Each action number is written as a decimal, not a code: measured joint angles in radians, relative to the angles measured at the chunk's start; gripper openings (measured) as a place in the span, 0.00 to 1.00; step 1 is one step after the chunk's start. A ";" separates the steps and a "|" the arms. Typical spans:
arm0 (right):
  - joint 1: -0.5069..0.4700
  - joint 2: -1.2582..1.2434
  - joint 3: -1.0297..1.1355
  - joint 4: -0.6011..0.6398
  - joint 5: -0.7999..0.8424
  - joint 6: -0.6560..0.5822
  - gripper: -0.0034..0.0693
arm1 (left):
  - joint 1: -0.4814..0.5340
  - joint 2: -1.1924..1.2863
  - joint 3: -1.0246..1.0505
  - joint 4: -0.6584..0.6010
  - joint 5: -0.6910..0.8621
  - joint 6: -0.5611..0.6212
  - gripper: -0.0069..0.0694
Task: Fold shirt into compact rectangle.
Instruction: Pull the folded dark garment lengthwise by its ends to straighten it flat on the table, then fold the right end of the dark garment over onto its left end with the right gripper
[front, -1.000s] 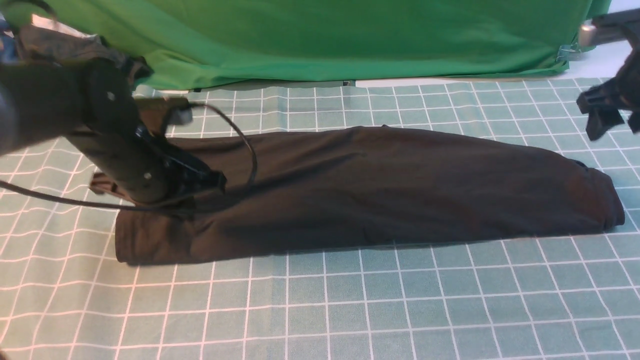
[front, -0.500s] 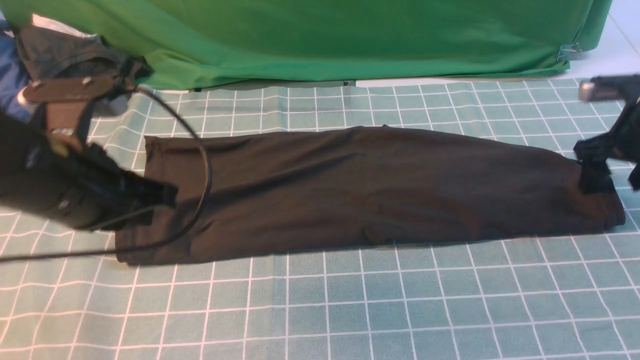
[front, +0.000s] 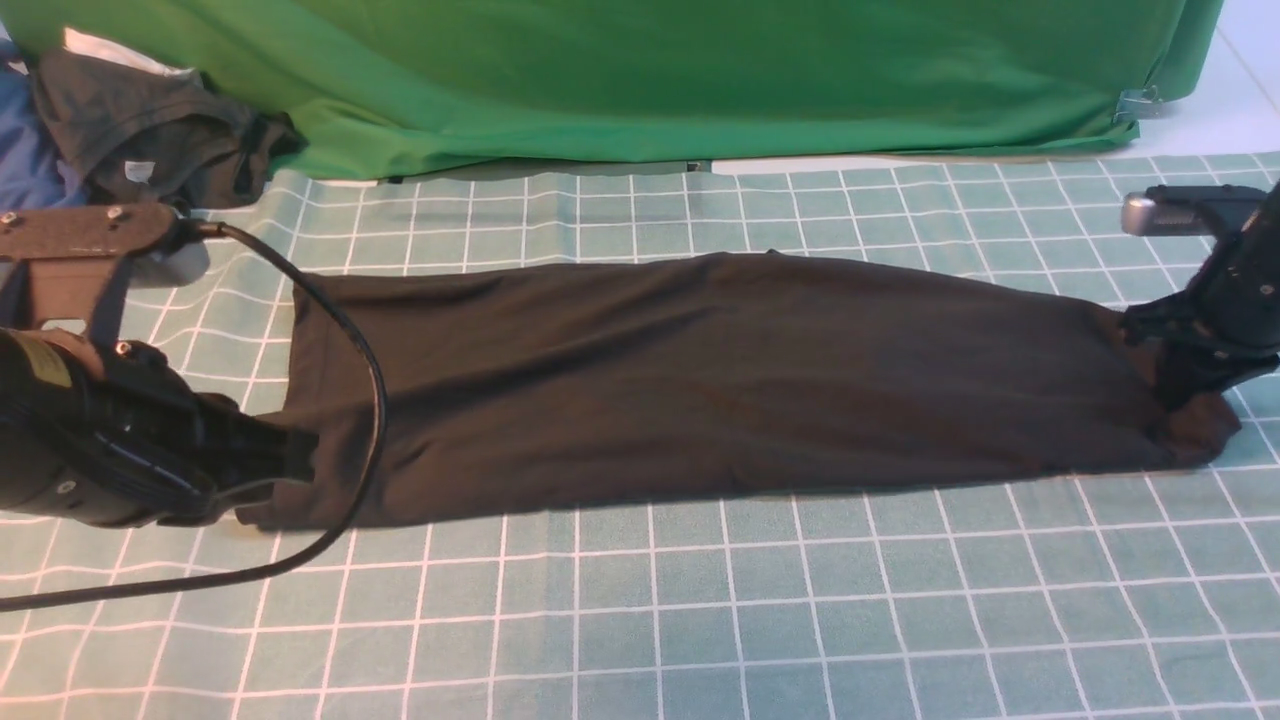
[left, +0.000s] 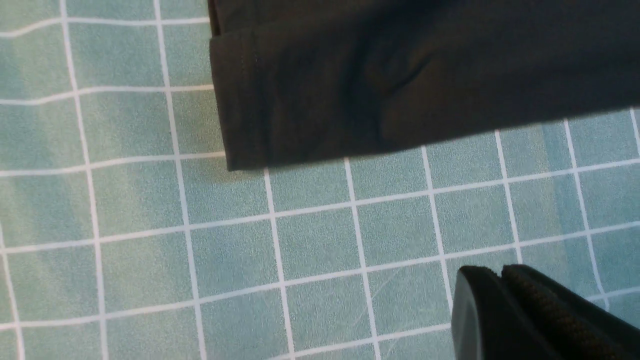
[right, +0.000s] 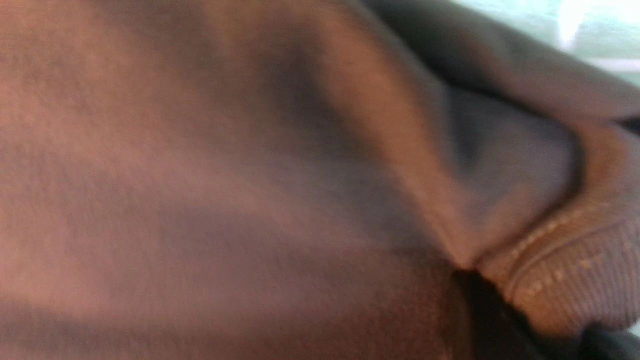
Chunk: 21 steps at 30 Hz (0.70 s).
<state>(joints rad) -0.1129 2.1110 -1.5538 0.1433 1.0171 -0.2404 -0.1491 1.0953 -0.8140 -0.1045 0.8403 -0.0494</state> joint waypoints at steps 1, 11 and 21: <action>-0.018 -0.023 0.000 -0.012 0.008 0.003 0.12 | 0.000 -0.007 0.000 0.000 0.003 0.000 0.10; -0.123 -0.153 0.000 -0.047 0.079 0.007 0.12 | 0.000 -0.055 0.000 0.140 0.054 -0.087 0.10; -0.067 -0.295 0.000 -0.045 0.062 0.003 0.12 | 0.000 0.002 -0.046 0.104 0.004 -0.126 0.10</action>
<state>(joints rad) -0.1802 1.8159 -1.5538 0.0984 1.0787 -0.2374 -0.1491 1.0978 -0.8600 0.0000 0.8442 -0.1754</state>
